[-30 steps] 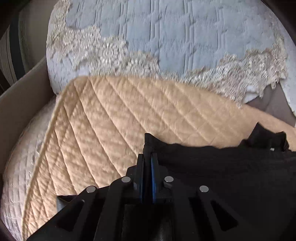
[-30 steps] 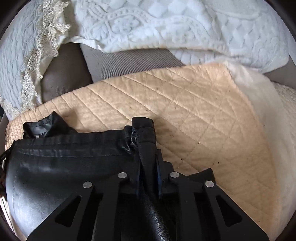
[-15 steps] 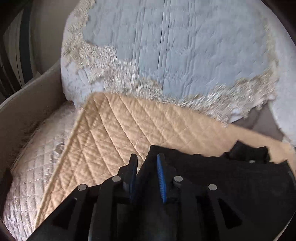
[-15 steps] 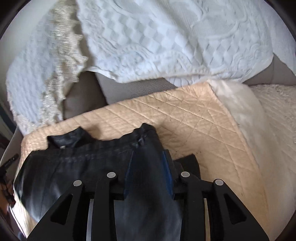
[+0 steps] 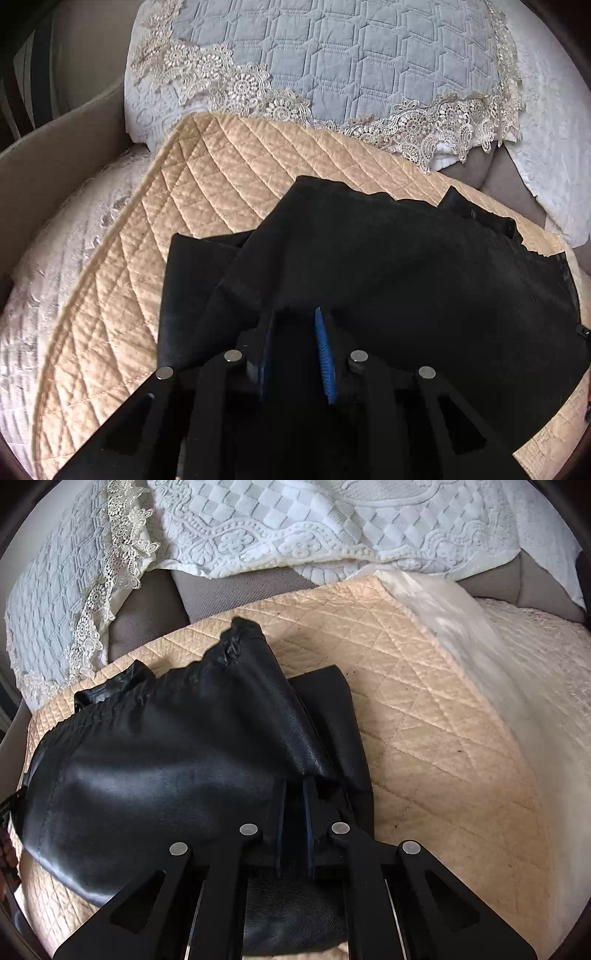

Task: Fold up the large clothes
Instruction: 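Open both tools and withdraw them from the folded jacket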

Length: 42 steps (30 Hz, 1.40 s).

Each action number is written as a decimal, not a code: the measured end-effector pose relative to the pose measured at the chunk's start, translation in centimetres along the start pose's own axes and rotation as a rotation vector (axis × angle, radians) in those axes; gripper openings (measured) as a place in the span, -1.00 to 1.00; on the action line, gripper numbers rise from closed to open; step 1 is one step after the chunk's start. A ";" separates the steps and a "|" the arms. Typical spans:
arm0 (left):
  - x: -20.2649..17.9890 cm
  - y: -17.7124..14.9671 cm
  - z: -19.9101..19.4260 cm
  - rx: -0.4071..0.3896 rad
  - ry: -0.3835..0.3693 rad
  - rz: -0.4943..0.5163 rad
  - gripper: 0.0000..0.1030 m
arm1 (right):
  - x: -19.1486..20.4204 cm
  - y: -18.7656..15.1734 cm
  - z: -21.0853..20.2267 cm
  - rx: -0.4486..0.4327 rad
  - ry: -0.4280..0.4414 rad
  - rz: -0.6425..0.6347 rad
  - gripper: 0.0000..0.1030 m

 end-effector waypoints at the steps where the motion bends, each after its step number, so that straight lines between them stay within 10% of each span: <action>1: -0.2 0.0 -0.7 0.005 0.017 0.011 -0.52 | 0.3 -0.1 -1.2 -0.018 0.012 0.002 -0.79; 11: -9.0 -2.6 -7.2 -0.082 -0.171 0.161 -0.40 | 10.2 -7.0 -3.0 0.020 0.177 -0.154 -0.66; 15: -9.5 -4.5 -3.3 0.034 -0.167 0.139 -0.40 | 9.5 -8.2 -0.9 0.091 0.156 -0.150 -0.66; 22: -6.1 -2.7 -6.2 -0.063 -0.113 0.099 -0.32 | 5.5 -5.5 -5.1 -0.017 0.129 -0.057 -0.41; 29: -2.6 -3.8 -3.5 0.004 -0.038 0.049 -0.33 | 2.3 -6.3 -3.5 -0.005 0.125 0.046 -0.40; 32: -2.6 -4.2 -4.8 0.012 -0.061 0.012 -0.32 | 2.4 -6.6 -4.8 -0.010 0.140 0.092 -0.09; 42: -1.3 -12.2 -9.1 0.019 -0.088 -0.095 -0.07 | 1.3 -13.8 -7.1 -0.018 0.195 0.224 0.20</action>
Point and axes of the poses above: each gripper's, at about its wrist camera, not at the fingertips, and z roughly the way its jaws point, x to its left, y to its top, the point moved 8 cm from there along z, roughly the way its jaws point, and after that the axes turned 6 degrees about z, right-handed, at the moved point
